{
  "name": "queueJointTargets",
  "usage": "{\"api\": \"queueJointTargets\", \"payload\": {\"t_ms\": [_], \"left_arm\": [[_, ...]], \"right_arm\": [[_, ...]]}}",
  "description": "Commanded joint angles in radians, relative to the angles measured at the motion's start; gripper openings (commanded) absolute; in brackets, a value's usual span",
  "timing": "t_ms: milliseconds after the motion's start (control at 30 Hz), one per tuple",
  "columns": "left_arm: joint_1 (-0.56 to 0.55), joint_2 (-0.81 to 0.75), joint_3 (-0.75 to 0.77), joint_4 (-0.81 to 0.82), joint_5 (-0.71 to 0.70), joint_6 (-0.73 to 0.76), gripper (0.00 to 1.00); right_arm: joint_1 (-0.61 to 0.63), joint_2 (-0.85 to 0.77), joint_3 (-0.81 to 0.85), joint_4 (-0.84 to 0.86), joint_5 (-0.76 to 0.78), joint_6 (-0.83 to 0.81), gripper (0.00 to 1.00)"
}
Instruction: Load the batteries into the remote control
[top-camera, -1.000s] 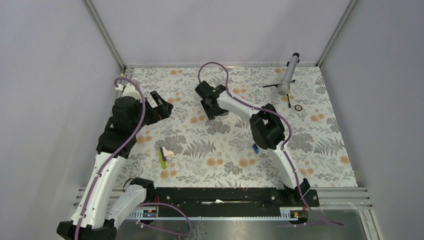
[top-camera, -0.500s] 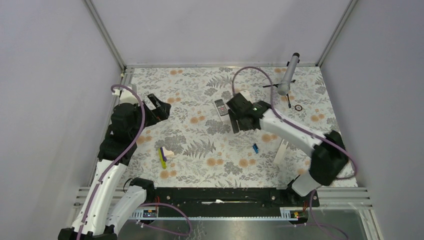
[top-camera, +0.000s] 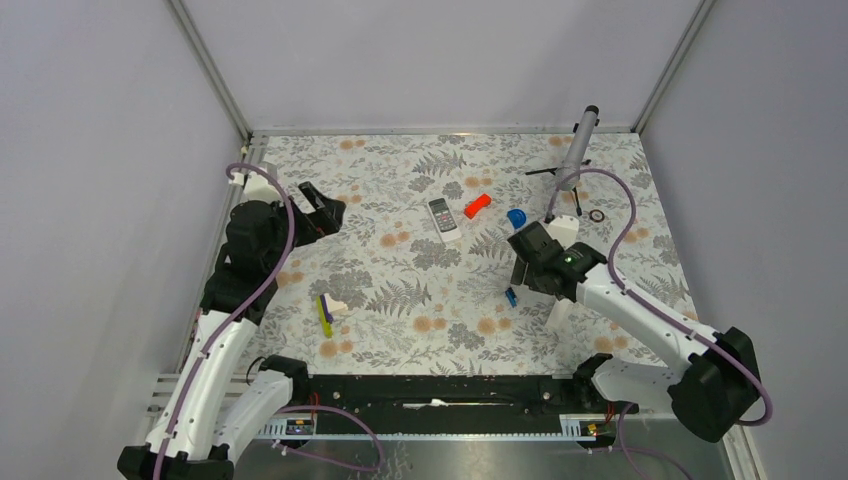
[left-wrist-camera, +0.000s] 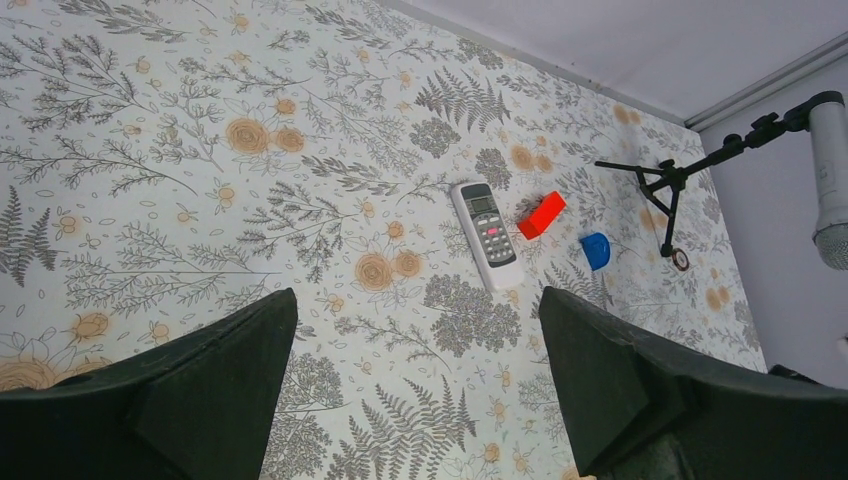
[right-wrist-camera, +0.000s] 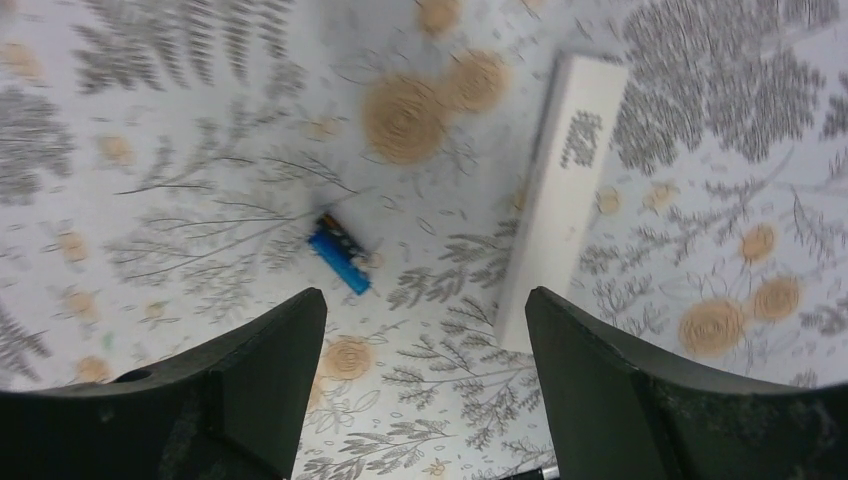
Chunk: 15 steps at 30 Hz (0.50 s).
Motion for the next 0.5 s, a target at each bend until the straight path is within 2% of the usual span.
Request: {"api": "queueJointTargets", "payload": {"t_ms": [0,167,333,467], "left_arm": [[0.005,-0.028,-0.001,0.051,0.024,-0.005,0.99],[0.005,-0.033,0.007,0.04,0.03,-0.012,0.99],[0.005,-0.023,0.019,0.041,0.04,-0.017,0.99],[0.005,-0.021,0.03,0.034,0.043,-0.014,0.99]], "right_arm": [[-0.048,-0.012,-0.061,-0.084,-0.001,0.231,0.81],[-0.175,-0.041,-0.151,-0.076,-0.067,0.303,0.82],[-0.316,-0.025,-0.268,0.035,-0.216,0.285,0.81],[-0.388,0.019,-0.306,0.124,-0.288,0.245,0.7]]}}
